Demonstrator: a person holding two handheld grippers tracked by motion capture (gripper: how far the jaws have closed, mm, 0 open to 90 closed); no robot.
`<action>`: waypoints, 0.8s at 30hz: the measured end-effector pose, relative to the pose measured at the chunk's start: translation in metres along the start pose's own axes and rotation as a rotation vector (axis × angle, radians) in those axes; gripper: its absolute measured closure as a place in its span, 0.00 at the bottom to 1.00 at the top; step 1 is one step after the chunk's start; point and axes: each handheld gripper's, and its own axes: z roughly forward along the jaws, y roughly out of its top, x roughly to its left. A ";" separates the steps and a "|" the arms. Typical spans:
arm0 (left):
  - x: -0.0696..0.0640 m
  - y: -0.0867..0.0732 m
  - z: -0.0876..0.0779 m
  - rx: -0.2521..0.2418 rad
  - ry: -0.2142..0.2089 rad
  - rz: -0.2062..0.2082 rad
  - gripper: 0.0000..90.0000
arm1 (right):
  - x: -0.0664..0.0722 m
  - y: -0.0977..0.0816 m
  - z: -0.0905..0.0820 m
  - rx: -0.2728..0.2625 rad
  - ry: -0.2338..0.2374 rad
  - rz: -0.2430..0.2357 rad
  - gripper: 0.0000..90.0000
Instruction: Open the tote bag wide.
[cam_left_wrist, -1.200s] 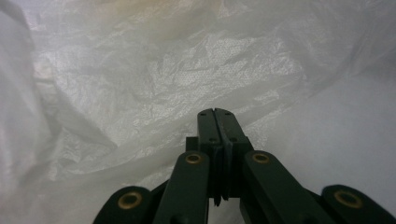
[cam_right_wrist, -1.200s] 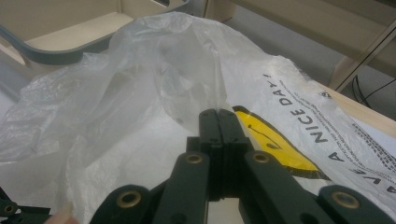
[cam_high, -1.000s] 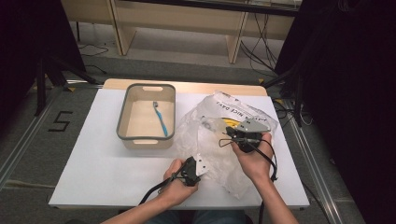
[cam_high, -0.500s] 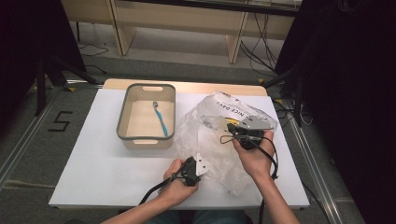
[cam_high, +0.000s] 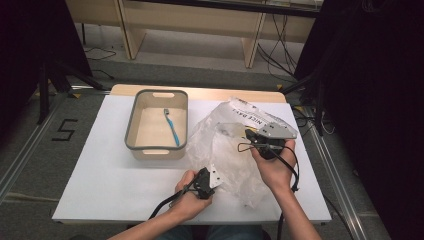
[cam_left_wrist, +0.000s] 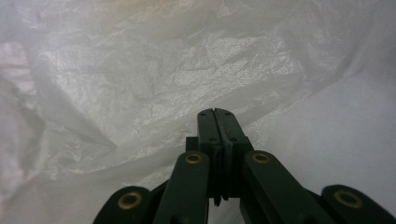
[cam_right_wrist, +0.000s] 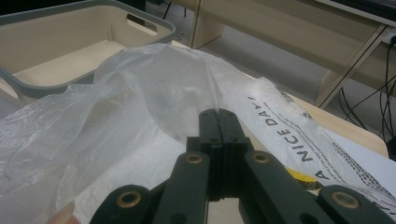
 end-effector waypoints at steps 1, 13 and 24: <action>0.000 0.000 0.000 0.000 0.000 -0.002 0.99 | 0.000 0.000 0.000 -0.002 -0.004 0.001 1.00; 0.002 0.001 -0.004 -0.003 -0.024 -0.014 0.95 | 0.000 0.001 0.000 -0.006 -0.006 0.002 1.00; -0.004 0.007 -0.040 -0.019 -0.035 -0.001 0.43 | 0.000 -0.001 0.001 -0.002 -0.006 -0.001 1.00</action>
